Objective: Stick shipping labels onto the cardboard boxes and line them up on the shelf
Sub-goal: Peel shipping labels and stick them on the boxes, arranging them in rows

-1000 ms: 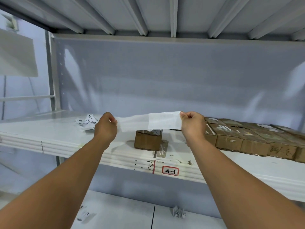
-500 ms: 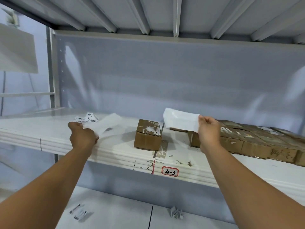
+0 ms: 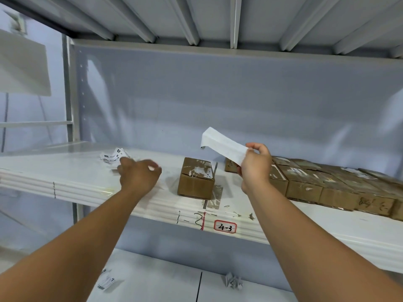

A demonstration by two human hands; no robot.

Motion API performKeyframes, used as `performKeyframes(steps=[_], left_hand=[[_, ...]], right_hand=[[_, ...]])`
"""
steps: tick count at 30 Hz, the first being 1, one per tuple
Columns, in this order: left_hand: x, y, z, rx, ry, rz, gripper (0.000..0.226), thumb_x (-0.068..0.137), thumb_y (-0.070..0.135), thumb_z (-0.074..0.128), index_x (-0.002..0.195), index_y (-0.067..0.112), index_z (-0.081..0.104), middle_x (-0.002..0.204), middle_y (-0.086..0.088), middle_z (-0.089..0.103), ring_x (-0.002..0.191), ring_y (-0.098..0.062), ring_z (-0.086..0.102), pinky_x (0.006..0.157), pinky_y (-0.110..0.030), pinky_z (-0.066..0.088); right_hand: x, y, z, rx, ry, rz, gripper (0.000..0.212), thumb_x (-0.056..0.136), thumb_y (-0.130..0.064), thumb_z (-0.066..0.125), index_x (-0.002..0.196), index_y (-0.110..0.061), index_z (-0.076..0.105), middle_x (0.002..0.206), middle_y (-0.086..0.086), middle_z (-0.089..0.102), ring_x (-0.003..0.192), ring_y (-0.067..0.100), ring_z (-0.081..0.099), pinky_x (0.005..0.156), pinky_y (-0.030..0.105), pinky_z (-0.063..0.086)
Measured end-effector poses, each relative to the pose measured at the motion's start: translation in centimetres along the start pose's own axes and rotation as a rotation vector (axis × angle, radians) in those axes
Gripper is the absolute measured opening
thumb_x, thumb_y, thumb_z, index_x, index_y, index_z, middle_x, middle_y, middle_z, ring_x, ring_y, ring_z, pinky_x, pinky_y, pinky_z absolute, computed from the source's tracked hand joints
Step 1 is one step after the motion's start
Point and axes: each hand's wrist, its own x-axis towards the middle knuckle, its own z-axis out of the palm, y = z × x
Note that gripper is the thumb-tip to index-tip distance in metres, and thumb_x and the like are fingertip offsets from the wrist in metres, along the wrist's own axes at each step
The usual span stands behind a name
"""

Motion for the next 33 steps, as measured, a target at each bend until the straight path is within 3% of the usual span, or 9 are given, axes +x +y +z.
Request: performKeyframes(steps=[4, 7, 10, 13, 19, 22, 28, 30, 33], left_hand=[[-4.0, 5.5, -2.2, -0.314, 0.337, 0.521, 0.040, 0.087, 0.030, 0.064, 0.125, 0.020, 0.057, 0.124, -0.013, 0.037, 0.112, -0.020, 0.036, 0.096, -0.025, 0.029], [-5.2, 8.5, -2.6, -0.012, 0.473, 0.946, 0.049, 0.077, 0.033, 0.064, 0.122, 0.017, 0.055, 0.116, -0.010, 0.053, 0.106, -0.020, 0.043, 0.090, -0.033, 0.036], [-5.4, 9.7, -2.5, 0.177, 0.473, 1.082, 0.035, 0.071, 0.023, 0.073, 0.104, 0.016, 0.063, 0.096, -0.003, 0.065, 0.085, -0.025, 0.059, 0.067, -0.032, 0.046], [-6.0, 9.6, -2.3, 0.204, 0.395, 1.062, 0.036, 0.067, 0.025, 0.077, 0.100, 0.017, 0.066, 0.091, 0.001, 0.066, 0.078, -0.022, 0.062, 0.050, -0.026, 0.043], [-6.5, 10.0, -2.9, 0.158, 0.255, 0.790, 0.041, 0.085, 0.001, 0.053, 0.120, 0.022, 0.053, 0.108, 0.004, 0.057, 0.099, -0.021, 0.052, 0.059, -0.031, 0.034], [-6.2, 10.5, -3.5, -0.015, 0.291, 0.724, 0.045, 0.084, -0.003, 0.054, 0.120, 0.024, 0.054, 0.104, 0.003, 0.059, 0.086, -0.019, 0.050, 0.061, -0.030, 0.036], [-6.6, 12.8, -5.9, -0.459, 0.346, 0.625, 0.035, 0.086, -0.005, 0.043, 0.104, 0.015, 0.065, 0.097, -0.003, 0.066, 0.085, -0.022, 0.058, 0.071, -0.039, 0.052], [-6.6, 13.3, -6.2, -0.535, 0.282, 0.553, 0.035, 0.088, -0.005, 0.042, 0.106, 0.014, 0.065, 0.101, -0.002, 0.065, 0.088, -0.020, 0.059, 0.071, -0.029, 0.054], [-5.3, 12.8, -6.4, -0.587, 0.259, 0.419, 0.031, 0.090, -0.003, 0.043, 0.102, 0.017, 0.062, 0.097, 0.001, 0.062, 0.084, -0.014, 0.057, 0.054, -0.006, 0.041]], right_hand=[[-0.6, -0.4, 1.0, 0.011, -0.033, 0.011, 0.030, 0.094, -0.003, 0.032, 0.101, -0.024, 0.052, 0.083, 0.003, 0.053, 0.065, 0.021, 0.051, 0.052, 0.031, 0.039], [-1.5, -0.7, 1.9, 0.023, -0.091, 0.048, 0.029, 0.092, -0.002, 0.035, 0.105, -0.023, 0.051, 0.078, 0.005, 0.051, 0.062, 0.022, 0.049, 0.058, 0.032, 0.040], [-2.0, -1.1, 2.6, 0.054, -0.100, 0.103, 0.033, 0.085, 0.002, 0.040, 0.095, -0.028, 0.052, 0.085, 0.007, 0.054, 0.063, 0.021, 0.051, 0.055, 0.028, 0.042], [-2.3, -1.6, 2.6, 0.052, -0.092, 0.092, 0.036, 0.082, 0.004, 0.037, 0.090, -0.028, 0.049, 0.089, 0.011, 0.055, 0.056, 0.021, 0.045, 0.045, 0.025, 0.034], [-3.7, -3.9, 2.2, 0.163, -0.147, 0.162, 0.021, 0.094, -0.008, 0.038, 0.099, -0.022, 0.053, 0.087, 0.004, 0.052, 0.063, 0.019, 0.047, 0.047, 0.023, 0.038], [-4.8, -5.3, 2.4, 0.259, -0.225, 0.183, 0.014, 0.100, -0.024, 0.040, 0.099, -0.019, 0.053, 0.083, 0.005, 0.055, 0.056, 0.016, 0.050, 0.045, 0.020, 0.039], [-5.4, -5.6, 2.9, 0.185, -0.286, 0.107, 0.058, 0.087, -0.073, 0.030, 0.102, -0.024, 0.058, 0.107, 0.005, 0.063, 0.067, 0.016, 0.058, 0.057, 0.027, 0.039], [-5.4, -5.5, 2.7, 0.181, -0.290, 0.098, 0.068, 0.082, -0.079, 0.028, 0.106, -0.025, 0.061, 0.105, 0.003, 0.063, 0.070, 0.015, 0.054, 0.062, 0.029, 0.038], [-4.7, -5.6, 1.9, 0.248, -0.238, 0.140, 0.077, 0.077, -0.083, 0.026, 0.107, -0.023, 0.062, 0.105, 0.001, 0.059, 0.079, 0.016, 0.044, 0.057, 0.027, 0.031]])
